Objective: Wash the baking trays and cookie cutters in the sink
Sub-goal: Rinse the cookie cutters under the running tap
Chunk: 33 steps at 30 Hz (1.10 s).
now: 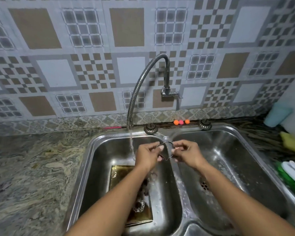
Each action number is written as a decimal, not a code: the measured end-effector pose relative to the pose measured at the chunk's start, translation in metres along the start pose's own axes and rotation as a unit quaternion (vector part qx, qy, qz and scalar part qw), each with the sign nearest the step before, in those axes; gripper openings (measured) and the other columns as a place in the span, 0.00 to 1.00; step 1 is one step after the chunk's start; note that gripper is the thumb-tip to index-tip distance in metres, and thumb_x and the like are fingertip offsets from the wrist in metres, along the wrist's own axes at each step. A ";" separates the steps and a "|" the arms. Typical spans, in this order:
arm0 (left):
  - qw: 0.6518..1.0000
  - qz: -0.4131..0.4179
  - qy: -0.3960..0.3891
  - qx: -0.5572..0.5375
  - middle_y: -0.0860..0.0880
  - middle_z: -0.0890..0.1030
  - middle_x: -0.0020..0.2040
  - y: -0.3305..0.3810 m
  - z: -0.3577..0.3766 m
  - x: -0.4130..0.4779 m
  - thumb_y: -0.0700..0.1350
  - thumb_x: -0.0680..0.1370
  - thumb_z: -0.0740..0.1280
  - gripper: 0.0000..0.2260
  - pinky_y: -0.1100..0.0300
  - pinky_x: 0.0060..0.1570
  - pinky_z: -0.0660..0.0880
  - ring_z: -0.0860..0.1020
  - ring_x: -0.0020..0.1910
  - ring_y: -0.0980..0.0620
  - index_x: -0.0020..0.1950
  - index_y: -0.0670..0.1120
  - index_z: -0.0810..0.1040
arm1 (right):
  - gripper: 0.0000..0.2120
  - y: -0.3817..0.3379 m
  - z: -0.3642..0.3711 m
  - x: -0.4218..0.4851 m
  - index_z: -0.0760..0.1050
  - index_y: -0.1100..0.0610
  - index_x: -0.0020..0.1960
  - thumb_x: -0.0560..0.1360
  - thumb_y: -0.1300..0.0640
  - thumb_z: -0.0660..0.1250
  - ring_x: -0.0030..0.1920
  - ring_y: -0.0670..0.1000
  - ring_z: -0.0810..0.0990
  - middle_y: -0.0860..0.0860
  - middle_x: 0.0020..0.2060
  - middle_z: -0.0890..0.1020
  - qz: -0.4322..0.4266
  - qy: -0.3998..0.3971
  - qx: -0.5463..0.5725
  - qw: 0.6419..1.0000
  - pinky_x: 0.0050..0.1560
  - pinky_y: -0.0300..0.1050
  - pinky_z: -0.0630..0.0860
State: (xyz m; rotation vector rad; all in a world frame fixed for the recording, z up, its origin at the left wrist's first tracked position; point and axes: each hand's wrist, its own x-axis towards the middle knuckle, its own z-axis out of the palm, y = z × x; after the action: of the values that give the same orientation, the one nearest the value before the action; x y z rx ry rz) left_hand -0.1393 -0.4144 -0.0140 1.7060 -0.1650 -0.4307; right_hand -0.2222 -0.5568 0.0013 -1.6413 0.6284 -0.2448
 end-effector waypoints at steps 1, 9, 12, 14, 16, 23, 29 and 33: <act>1.000 -0.003 -0.004 0.016 0.47 0.85 0.51 -0.006 0.017 -0.005 0.40 0.76 0.74 0.13 0.73 0.32 0.75 0.79 0.31 0.66 0.60 0.41 0.83 | 0.07 0.007 -0.016 -0.002 0.80 0.65 0.51 0.74 0.72 0.70 0.29 0.49 0.79 0.55 0.33 0.82 0.024 -0.007 -0.001 1.000 0.29 0.40 0.78; 0.968 -0.111 -0.140 0.177 0.44 0.86 0.47 -0.075 0.141 -0.032 0.45 0.73 0.76 0.13 0.53 0.49 0.83 0.84 0.42 0.46 0.56 0.46 0.83 | 0.06 0.118 -0.129 -0.011 0.79 0.63 0.43 0.75 0.72 0.67 0.26 0.53 0.76 0.61 0.30 0.79 0.219 0.005 -0.066 0.973 0.25 0.42 0.75; 0.937 -0.163 -0.218 0.221 0.38 0.83 0.56 -0.092 0.166 -0.041 0.43 0.76 0.73 0.15 0.55 0.48 0.78 0.80 0.46 0.47 0.61 0.42 0.79 | 0.12 0.168 -0.144 -0.008 0.74 0.60 0.38 0.76 0.73 0.64 0.23 0.54 0.74 0.60 0.28 0.75 0.280 -0.012 -0.105 0.954 0.25 0.46 0.72; 0.920 -0.190 -0.236 0.248 0.38 0.82 0.60 -0.105 0.178 -0.045 0.47 0.76 0.73 0.22 0.52 0.53 0.79 0.82 0.55 0.43 0.67 0.42 0.75 | 0.11 0.202 -0.145 -0.006 0.73 0.60 0.39 0.76 0.73 0.63 0.28 0.57 0.77 0.62 0.31 0.77 0.304 -0.033 -0.129 0.943 0.31 0.50 0.73; 0.908 -0.190 -0.250 0.276 0.40 0.81 0.62 -0.115 0.183 -0.049 0.49 0.76 0.73 0.24 0.53 0.56 0.79 0.81 0.59 0.41 0.69 0.44 0.74 | 0.09 0.230 -0.143 -0.003 0.75 0.60 0.39 0.75 0.70 0.64 0.32 0.58 0.82 0.62 0.35 0.81 0.319 -0.060 -0.170 0.931 0.35 0.51 0.79; 0.932 -0.200 -0.206 0.222 0.46 0.83 0.50 -0.117 0.178 -0.041 0.50 0.76 0.73 0.19 0.62 0.44 0.76 0.81 0.40 0.51 0.64 0.44 0.77 | 0.14 0.244 -0.133 0.000 0.73 0.56 0.32 0.74 0.59 0.72 0.33 0.50 0.79 0.53 0.34 0.80 0.263 -0.162 -0.380 0.872 0.35 0.42 0.77; 0.975 -0.177 -0.115 0.064 0.45 0.79 0.39 -0.068 0.143 -0.036 0.37 0.78 0.68 0.03 0.56 0.35 0.76 0.77 0.30 0.50 0.47 0.44 0.79 | 0.06 0.161 -0.125 0.019 0.80 0.61 0.42 0.73 0.59 0.68 0.36 0.56 0.82 0.58 0.39 0.84 0.185 -0.037 -0.313 0.931 0.35 0.48 0.77; 0.990 -0.119 -0.018 0.069 0.45 0.82 0.38 -0.051 0.092 -0.027 0.39 0.73 0.66 0.06 0.49 0.44 0.82 0.80 0.35 0.46 0.41 0.46 0.83 | 0.08 0.088 -0.074 0.035 0.79 0.58 0.35 0.73 0.62 0.66 0.36 0.55 0.81 0.54 0.31 0.82 0.057 0.028 -0.183 0.981 0.39 0.42 0.75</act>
State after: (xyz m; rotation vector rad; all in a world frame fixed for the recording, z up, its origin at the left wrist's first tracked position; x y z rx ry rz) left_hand -0.2050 -0.4809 -0.0698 1.8633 -0.0169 -0.6393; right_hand -0.2535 -0.6425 -0.0770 -1.9478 0.8453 -0.0933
